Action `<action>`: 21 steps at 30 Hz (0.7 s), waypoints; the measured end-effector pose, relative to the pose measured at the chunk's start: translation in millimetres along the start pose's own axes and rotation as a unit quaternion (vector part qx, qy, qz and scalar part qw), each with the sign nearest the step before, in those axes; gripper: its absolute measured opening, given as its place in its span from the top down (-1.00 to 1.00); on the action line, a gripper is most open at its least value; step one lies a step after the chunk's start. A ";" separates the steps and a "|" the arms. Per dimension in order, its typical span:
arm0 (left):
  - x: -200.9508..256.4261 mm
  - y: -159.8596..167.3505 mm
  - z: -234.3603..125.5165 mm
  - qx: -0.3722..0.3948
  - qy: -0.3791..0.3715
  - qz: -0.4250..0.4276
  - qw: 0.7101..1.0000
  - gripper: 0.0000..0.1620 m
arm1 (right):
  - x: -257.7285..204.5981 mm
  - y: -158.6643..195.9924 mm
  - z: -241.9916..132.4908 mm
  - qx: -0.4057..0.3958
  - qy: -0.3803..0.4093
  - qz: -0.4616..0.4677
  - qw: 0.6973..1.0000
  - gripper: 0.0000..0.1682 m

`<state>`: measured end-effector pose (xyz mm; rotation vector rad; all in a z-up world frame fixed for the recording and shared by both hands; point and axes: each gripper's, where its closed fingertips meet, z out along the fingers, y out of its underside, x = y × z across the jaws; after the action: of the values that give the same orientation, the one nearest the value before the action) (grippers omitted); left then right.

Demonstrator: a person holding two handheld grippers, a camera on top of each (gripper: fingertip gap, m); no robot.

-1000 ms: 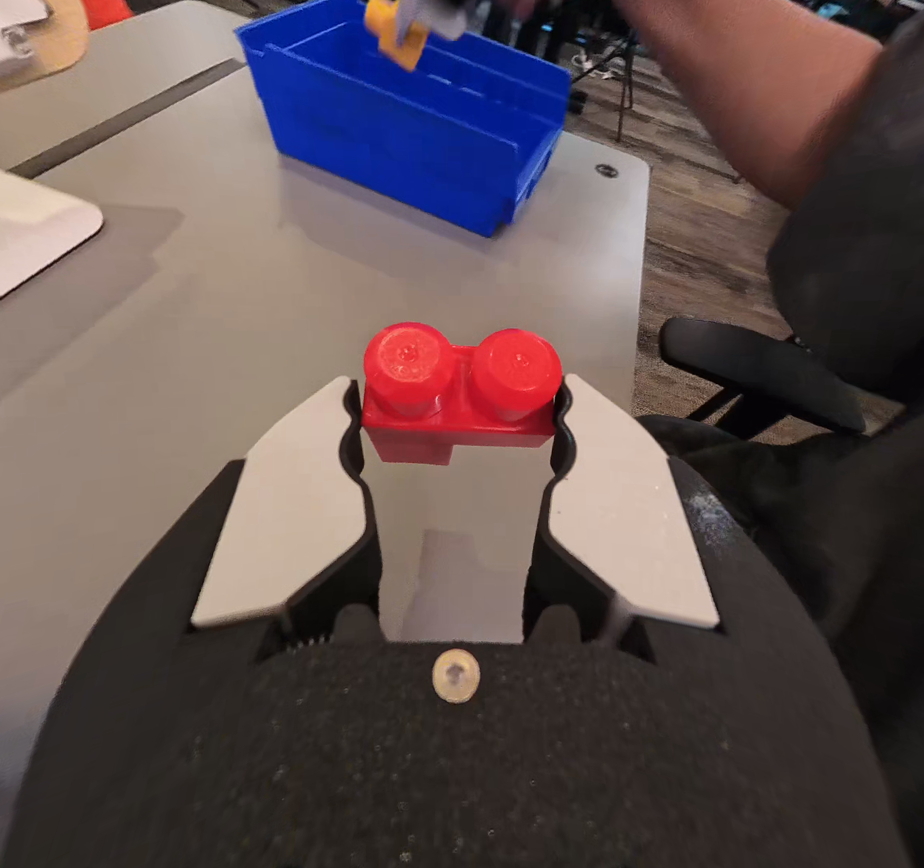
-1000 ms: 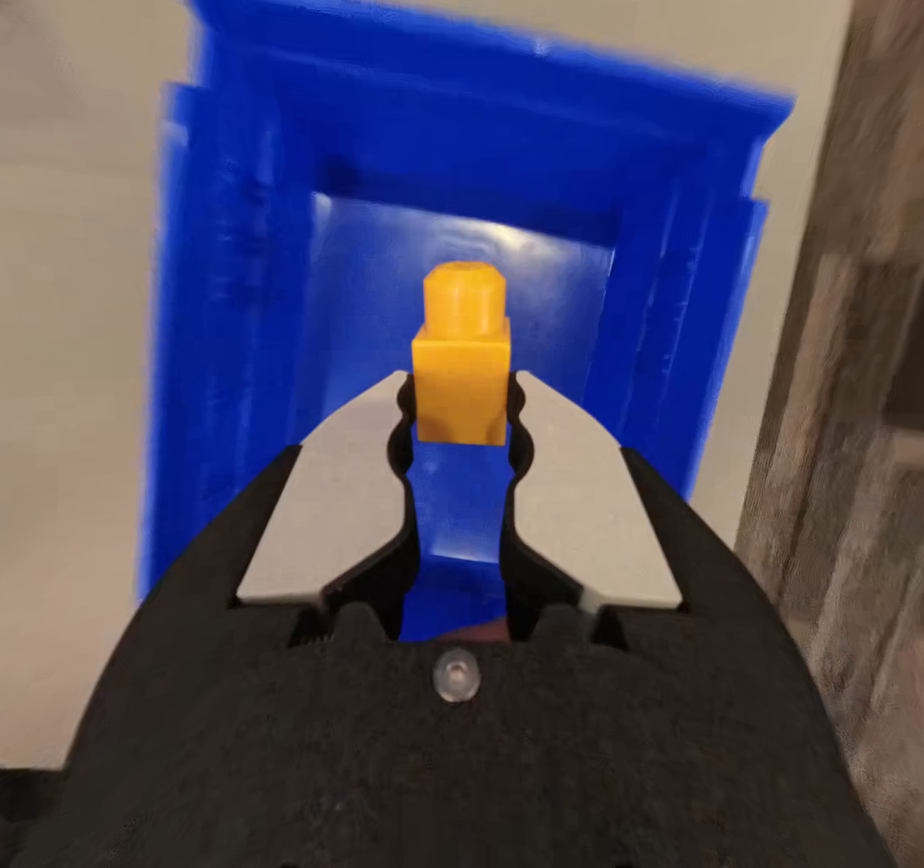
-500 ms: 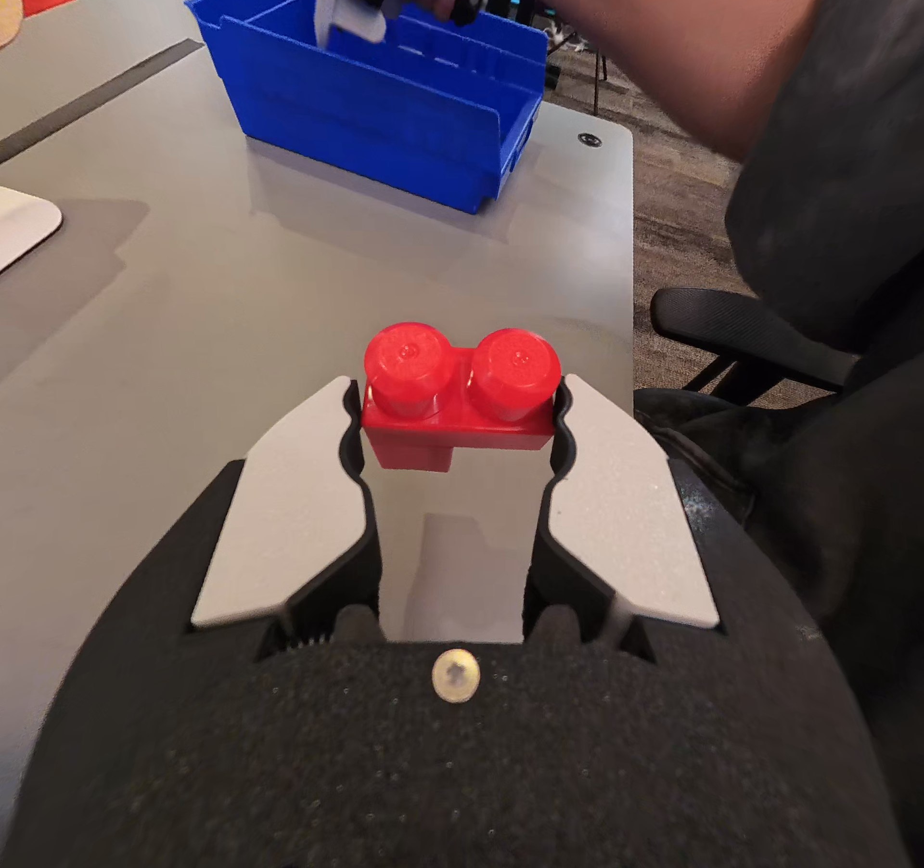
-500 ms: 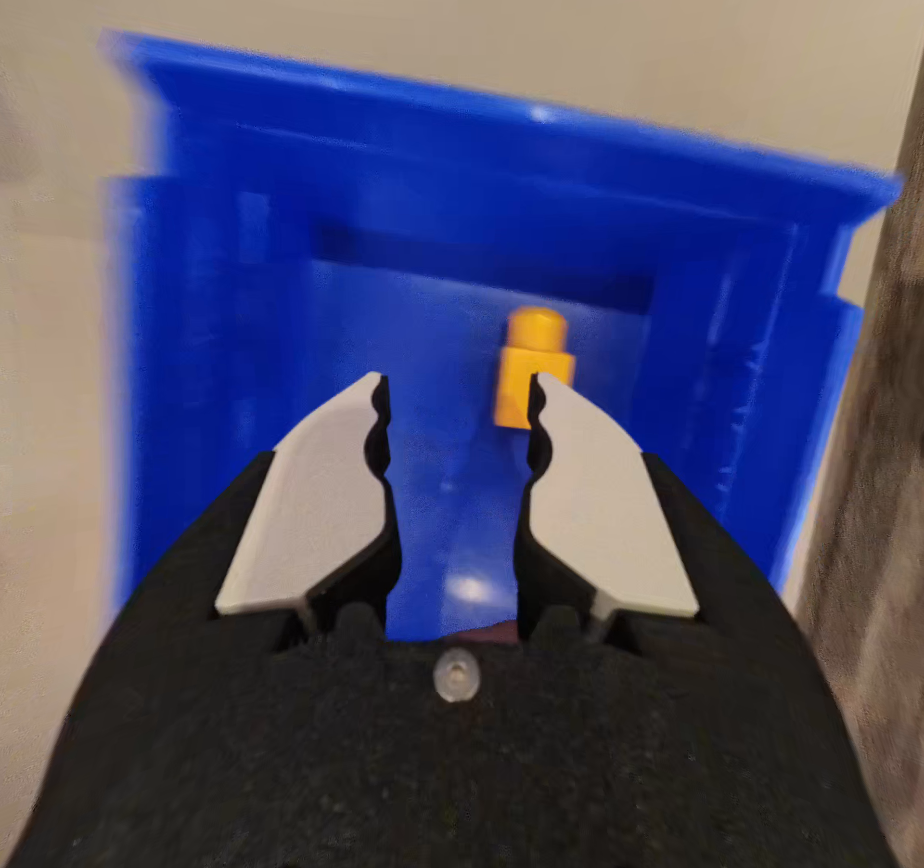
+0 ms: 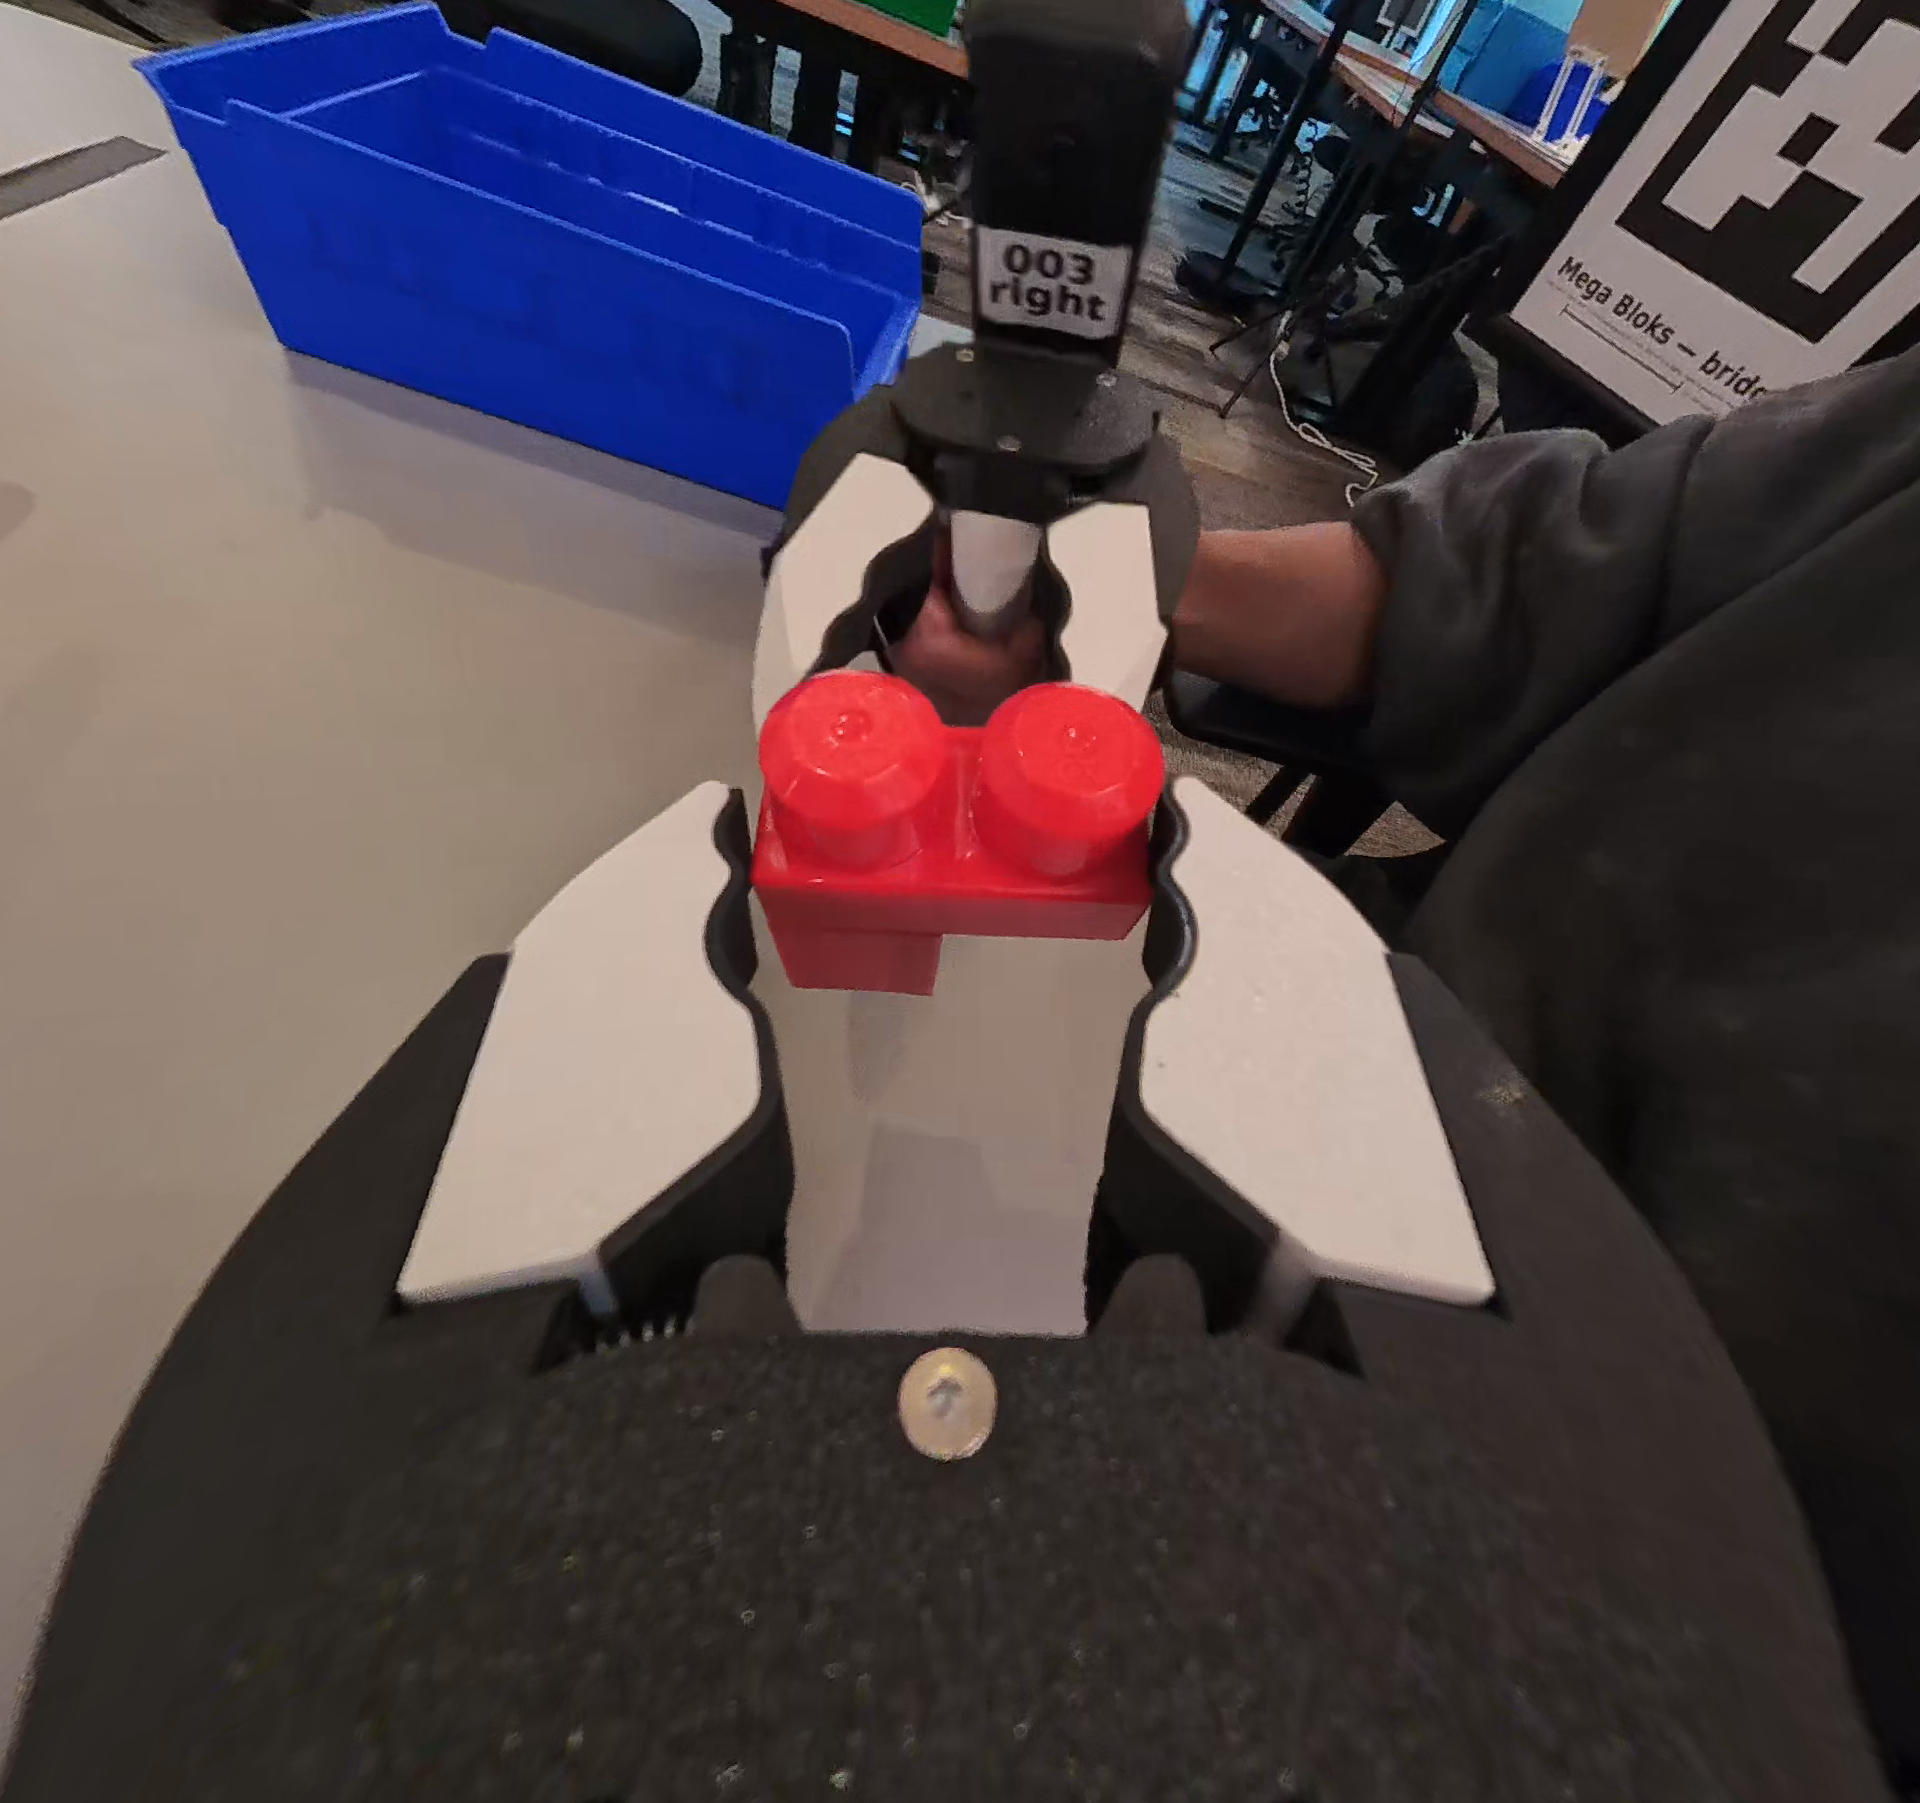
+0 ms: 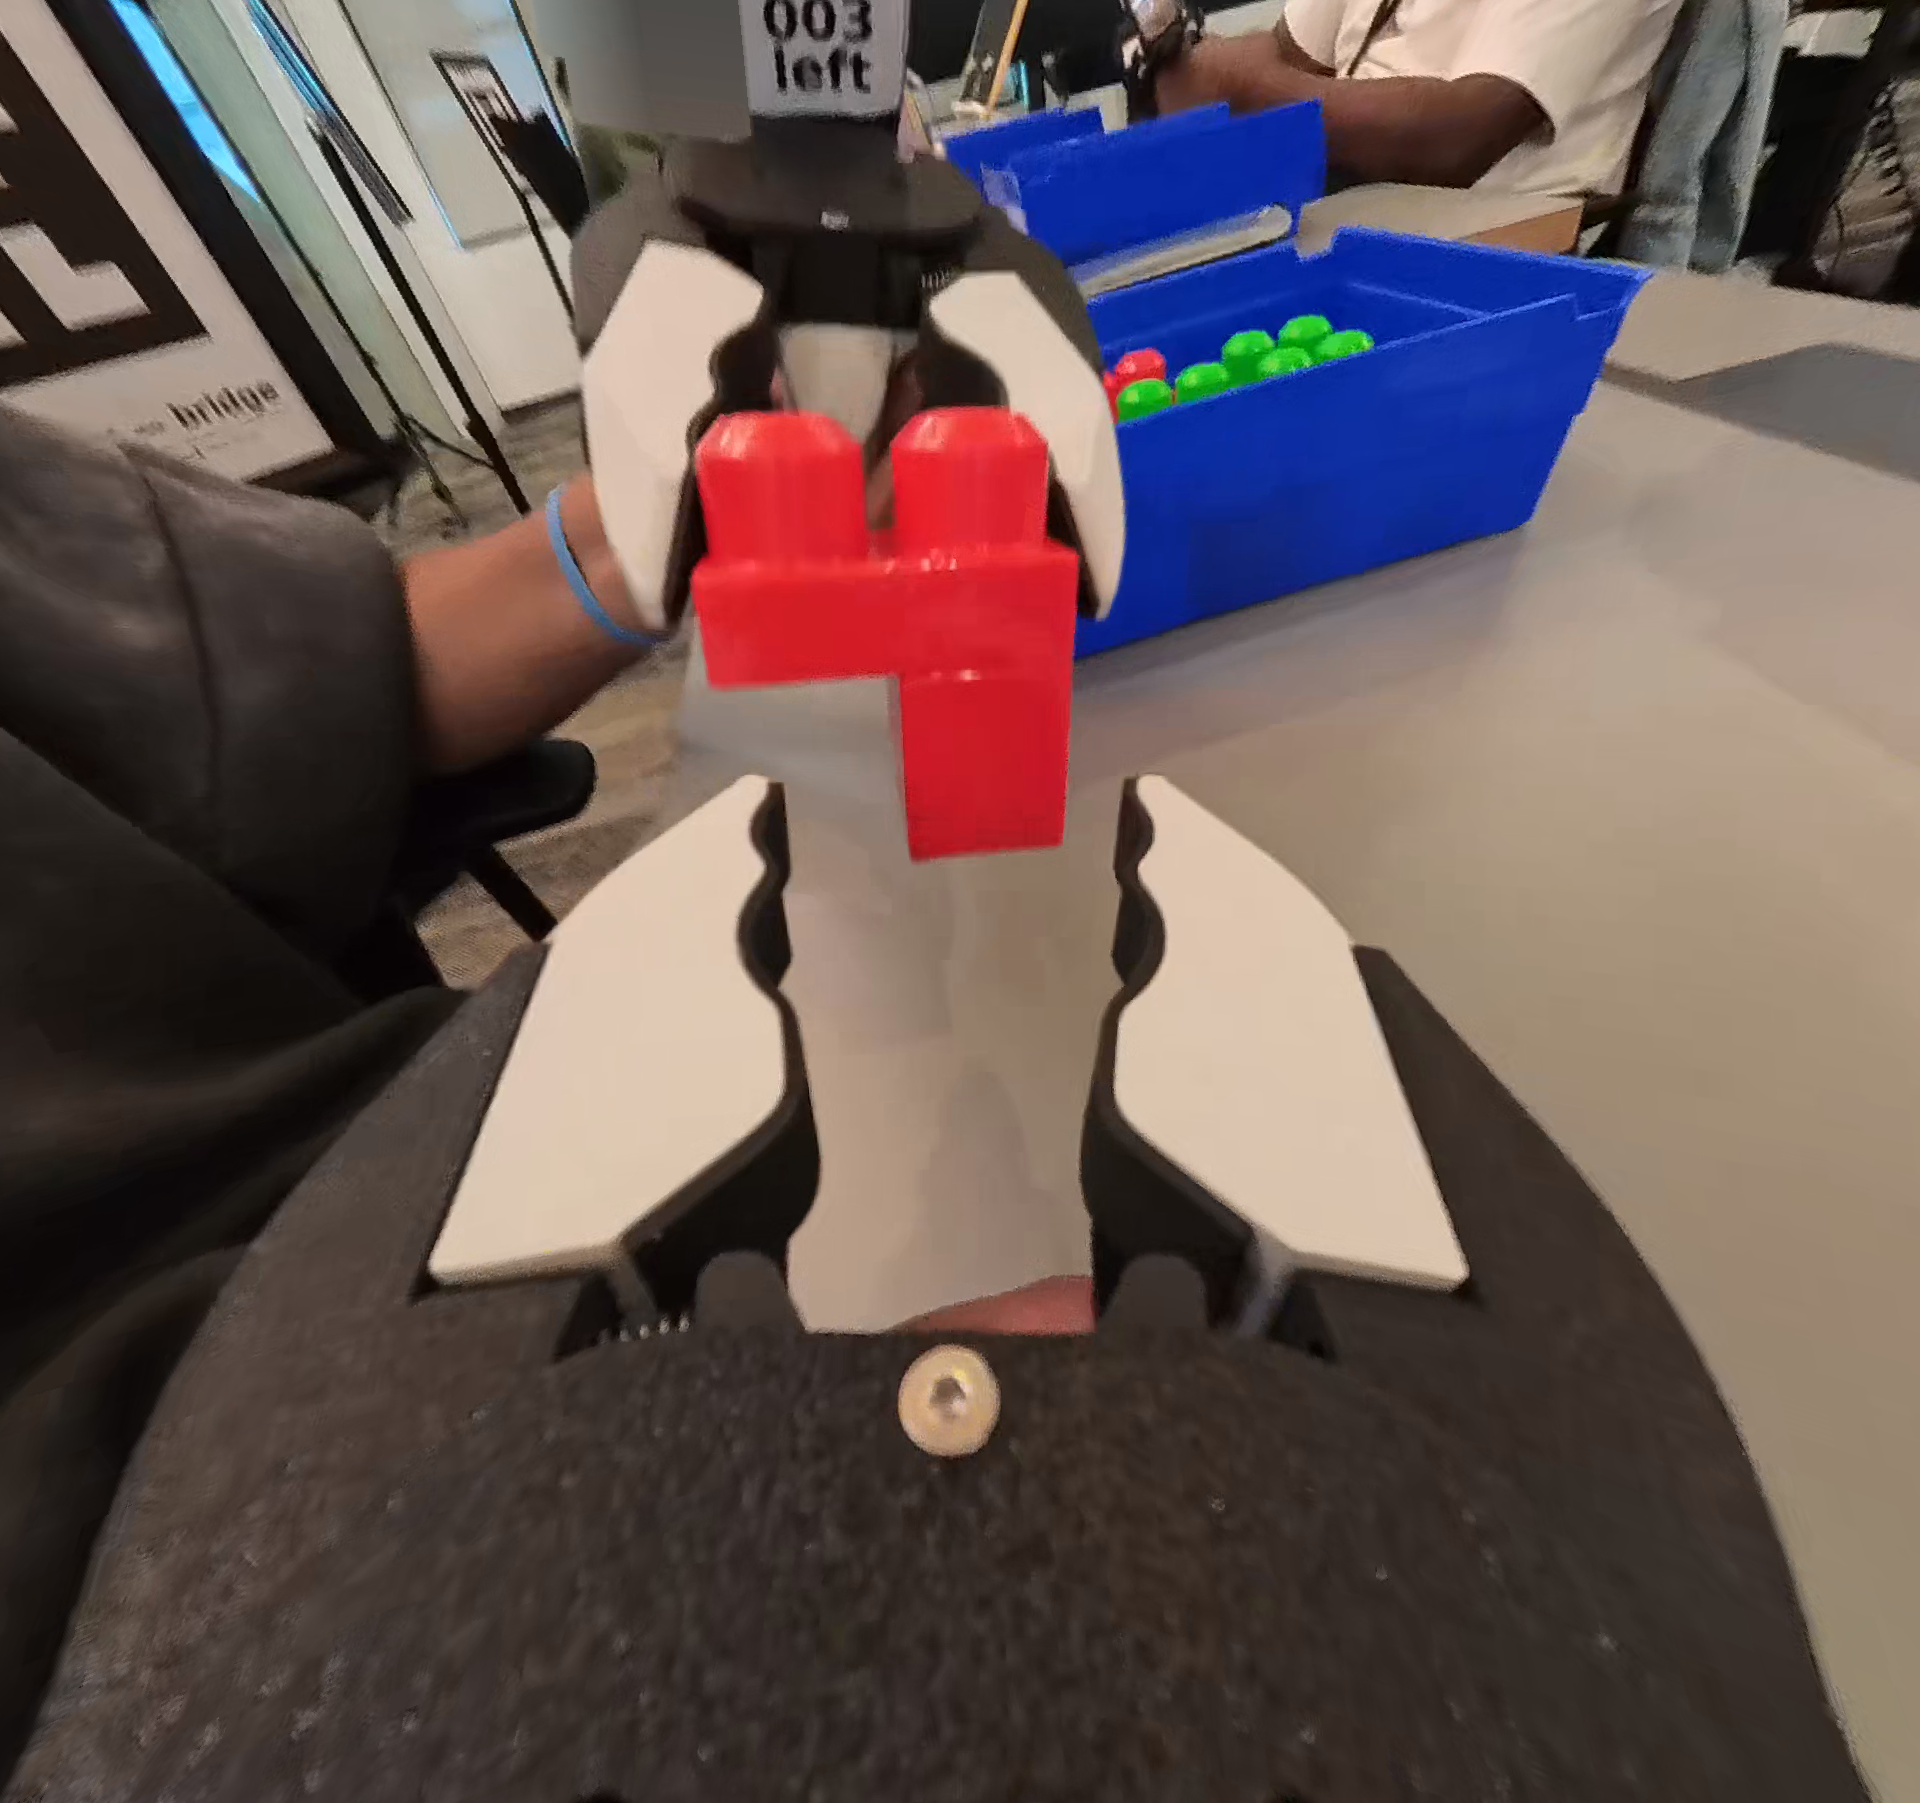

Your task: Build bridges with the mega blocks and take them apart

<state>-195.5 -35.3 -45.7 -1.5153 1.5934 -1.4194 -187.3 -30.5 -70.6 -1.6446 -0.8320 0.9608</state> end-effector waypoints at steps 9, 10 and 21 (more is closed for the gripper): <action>8.3 5.7 12.1 -0.014 0.016 0.023 1.000 0.10 | -1.4 14.2 14.0 -0.016 -0.016 -0.001 1.000 0.59; 8.3 7.1 12.0 -0.016 0.015 0.027 0.999 0.10 | -1.8 16.3 15.0 -0.023 -0.017 -0.006 1.000 0.59; 13.9 -1.4 18.0 0.025 0.001 0.071 0.997 0.15 | -9.3 22.7 13.7 -0.054 -0.034 -0.013 0.998 0.59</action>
<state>-182.3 -53.9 -46.2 -1.3454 1.6210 -1.3719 -202.2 -38.5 -93.1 -1.6966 -0.9638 0.9737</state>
